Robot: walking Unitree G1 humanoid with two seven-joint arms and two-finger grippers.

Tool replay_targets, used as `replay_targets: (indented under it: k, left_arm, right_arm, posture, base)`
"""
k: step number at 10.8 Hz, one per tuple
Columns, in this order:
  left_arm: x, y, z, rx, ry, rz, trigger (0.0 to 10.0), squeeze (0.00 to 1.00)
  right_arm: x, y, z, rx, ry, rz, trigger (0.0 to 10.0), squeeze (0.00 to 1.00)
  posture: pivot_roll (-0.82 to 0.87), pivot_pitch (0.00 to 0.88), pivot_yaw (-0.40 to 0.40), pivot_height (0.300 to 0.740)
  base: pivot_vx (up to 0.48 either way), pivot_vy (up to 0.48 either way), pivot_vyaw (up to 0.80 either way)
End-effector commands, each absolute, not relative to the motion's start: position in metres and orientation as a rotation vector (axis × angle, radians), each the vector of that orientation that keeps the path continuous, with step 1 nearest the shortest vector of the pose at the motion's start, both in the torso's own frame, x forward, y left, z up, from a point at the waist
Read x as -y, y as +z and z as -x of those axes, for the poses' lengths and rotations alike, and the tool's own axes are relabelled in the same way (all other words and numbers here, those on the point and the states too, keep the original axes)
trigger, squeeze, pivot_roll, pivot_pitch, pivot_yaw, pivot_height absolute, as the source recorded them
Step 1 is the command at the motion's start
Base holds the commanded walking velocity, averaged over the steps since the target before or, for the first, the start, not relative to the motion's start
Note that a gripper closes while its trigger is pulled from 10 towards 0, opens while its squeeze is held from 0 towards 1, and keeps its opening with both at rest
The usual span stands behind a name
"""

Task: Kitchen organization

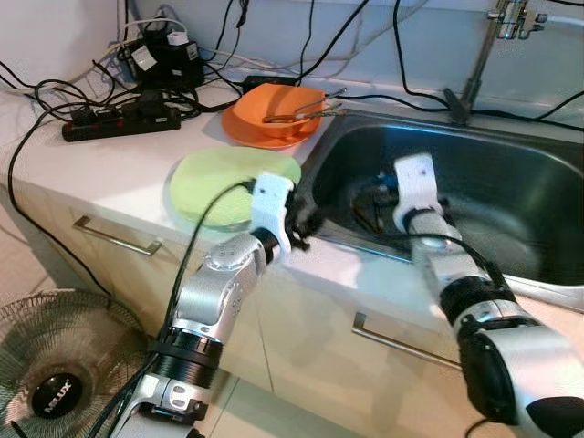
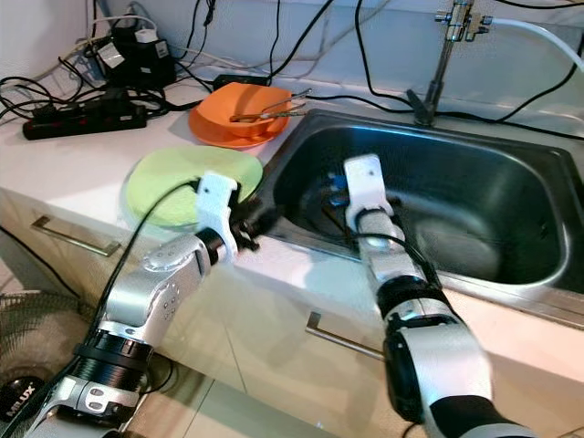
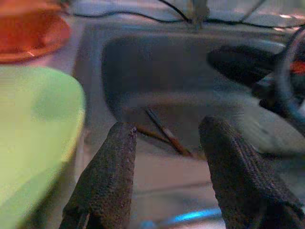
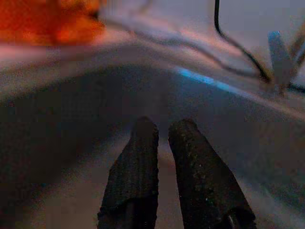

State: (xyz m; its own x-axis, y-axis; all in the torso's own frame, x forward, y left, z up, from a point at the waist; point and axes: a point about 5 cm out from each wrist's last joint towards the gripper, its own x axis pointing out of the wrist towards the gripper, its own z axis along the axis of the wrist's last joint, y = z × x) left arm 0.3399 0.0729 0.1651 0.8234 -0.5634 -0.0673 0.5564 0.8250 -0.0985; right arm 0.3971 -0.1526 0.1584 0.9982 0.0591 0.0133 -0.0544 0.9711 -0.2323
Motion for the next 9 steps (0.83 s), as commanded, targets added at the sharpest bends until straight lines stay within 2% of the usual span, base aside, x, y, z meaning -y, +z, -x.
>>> replay_targets:
  k: [1,3,5,9]
  left_arm:
    - [-0.078,0.172,-0.345,-0.059,-0.560,0.050,10.0,0.00]
    - [-0.085,0.183,-0.349,0.037,-0.484,-0.021,10.0,0.00]
    - [-0.091,0.186,-0.348,0.092,-0.440,-0.055,10.0,0.00]
    - [-0.111,0.176,-0.336,0.175,-0.353,-0.196,10.0,0.00]
  right_arm:
    - [0.146,0.180,-0.402,0.110,0.077,0.206,10.0,0.00]
    - [0.135,0.206,-0.399,0.269,0.121,0.093,10.0,0.00]
    - [0.132,0.209,-0.389,0.332,0.135,-0.008,10.0,0.00]
    - [0.128,0.179,-0.356,0.333,0.152,-0.141,10.0,0.00]
  posture:
    - [0.17,0.009,0.062,0.740]
    - [0.17,0.021,0.060,0.740]
    - [0.15,0.009,0.064,0.740]
    - [0.14,0.000,0.065,0.740]
  base:
    - [0.000,0.000,0.00]
    - [0.000,0.000,0.00]
    - [0.000,0.000,0.00]
    - [0.000,0.000,0.00]
